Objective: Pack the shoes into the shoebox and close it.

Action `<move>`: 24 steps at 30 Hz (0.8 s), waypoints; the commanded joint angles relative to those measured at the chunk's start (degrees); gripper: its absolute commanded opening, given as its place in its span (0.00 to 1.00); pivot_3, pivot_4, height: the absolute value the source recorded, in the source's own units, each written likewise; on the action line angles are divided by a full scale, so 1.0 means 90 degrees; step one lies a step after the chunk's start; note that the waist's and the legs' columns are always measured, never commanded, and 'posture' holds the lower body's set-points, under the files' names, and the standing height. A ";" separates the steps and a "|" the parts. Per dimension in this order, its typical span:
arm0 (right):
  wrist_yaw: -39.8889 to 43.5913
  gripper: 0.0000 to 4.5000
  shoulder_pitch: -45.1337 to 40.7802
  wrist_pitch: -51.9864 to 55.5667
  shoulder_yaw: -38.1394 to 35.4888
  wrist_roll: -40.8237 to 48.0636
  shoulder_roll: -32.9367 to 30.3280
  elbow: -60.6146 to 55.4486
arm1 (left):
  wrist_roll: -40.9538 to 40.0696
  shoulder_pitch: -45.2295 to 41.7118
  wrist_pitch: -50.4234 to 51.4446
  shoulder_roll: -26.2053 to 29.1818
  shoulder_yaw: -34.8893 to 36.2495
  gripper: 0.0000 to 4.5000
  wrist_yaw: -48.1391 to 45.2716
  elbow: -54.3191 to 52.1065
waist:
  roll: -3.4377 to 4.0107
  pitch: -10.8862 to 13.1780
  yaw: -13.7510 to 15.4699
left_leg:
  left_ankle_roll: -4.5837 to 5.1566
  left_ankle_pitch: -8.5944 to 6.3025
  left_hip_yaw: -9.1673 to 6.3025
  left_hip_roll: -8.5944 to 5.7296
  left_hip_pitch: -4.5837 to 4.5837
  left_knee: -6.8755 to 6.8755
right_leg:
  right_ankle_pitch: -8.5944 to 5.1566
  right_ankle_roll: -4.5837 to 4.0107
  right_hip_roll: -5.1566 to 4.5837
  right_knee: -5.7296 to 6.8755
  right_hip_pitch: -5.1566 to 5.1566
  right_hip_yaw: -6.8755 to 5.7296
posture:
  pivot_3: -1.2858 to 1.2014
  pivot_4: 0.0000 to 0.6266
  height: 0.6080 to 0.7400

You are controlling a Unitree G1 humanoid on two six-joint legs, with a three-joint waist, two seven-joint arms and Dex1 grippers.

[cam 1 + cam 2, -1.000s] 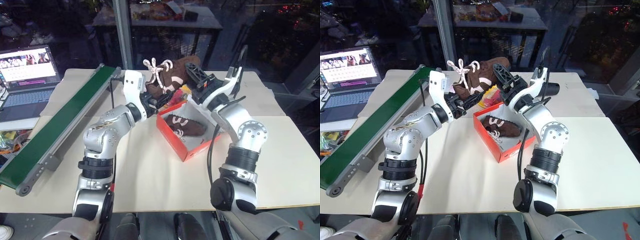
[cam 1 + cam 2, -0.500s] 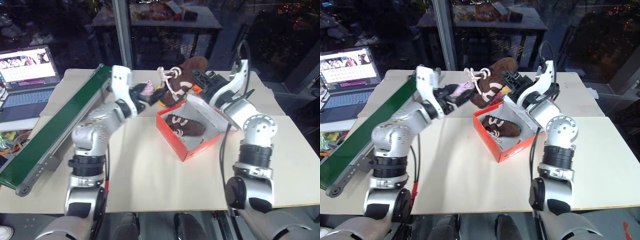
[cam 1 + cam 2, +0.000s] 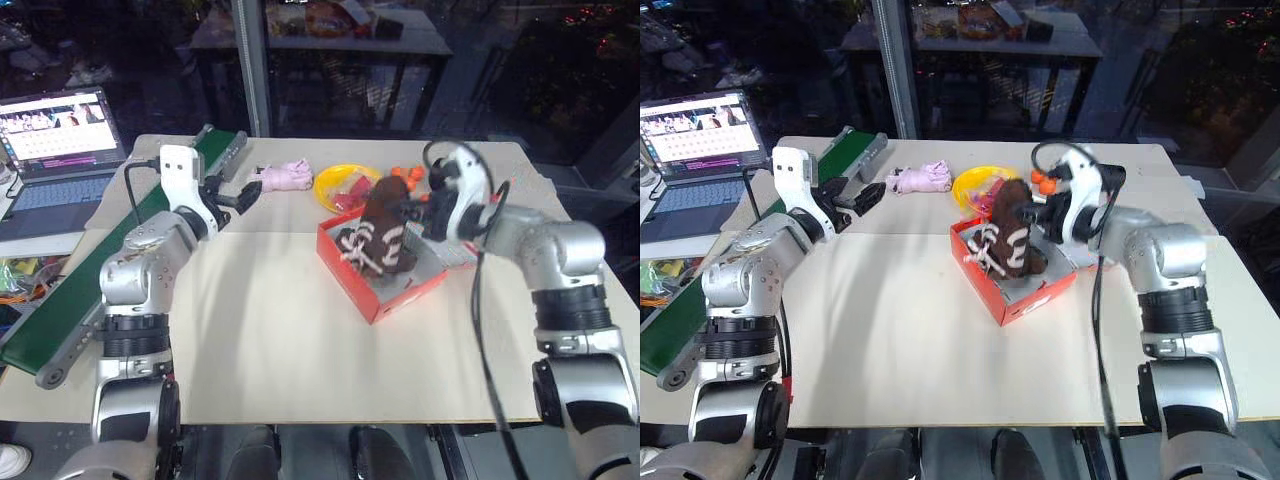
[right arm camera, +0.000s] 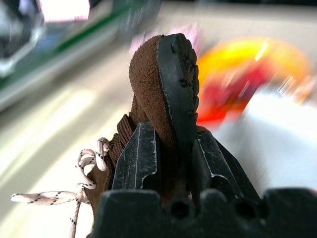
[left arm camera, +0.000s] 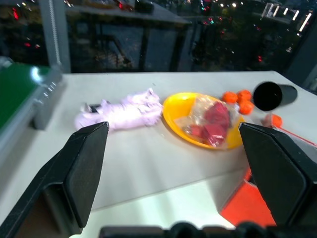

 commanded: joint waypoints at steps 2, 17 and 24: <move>0.0470 0.09 -0.0095 0.0030 0.0006 -0.0211 -0.0274 -0.0427 | -0.0061 0.0030 0.0051 0.0053 0.0128 1.00 0.0077 -0.0442 | 0.0000 0.0000 0.0020 | 0.0000 0.0000 -0.0002 0.0001 0.0002 0.0000 | 0.0000 0.0000 0.0002 0.0000 0.0001 -0.0001 | 0.52 0.24 1.00; 0.2515 0.09 -0.0339 -0.0555 0.1186 -0.1361 -0.0660 0.0195 | -0.0135 0.0328 0.0182 -0.0134 0.0213 1.00 0.0315 -0.0842 | -0.0001 0.0000 0.0075 | -0.0001 0.0000 -0.0001 0.0000 0.0005 0.0005 | -0.0001 0.0001 0.0001 0.0001 0.0006 -0.0002 | 0.52 0.24 1.00; 0.2812 0.09 -0.1013 -0.1002 0.0948 -0.1758 -0.0387 0.1711 | -0.0210 0.0623 0.0313 -0.0160 0.0301 1.00 0.0464 -0.1192 | -0.0001 0.0000 0.0069 | -0.0001 0.0000 -0.0001 0.0000 0.0007 0.0009 | 0.0001 0.0000 0.0002 0.0005 0.0007 -0.0001 | 0.52 0.24 1.00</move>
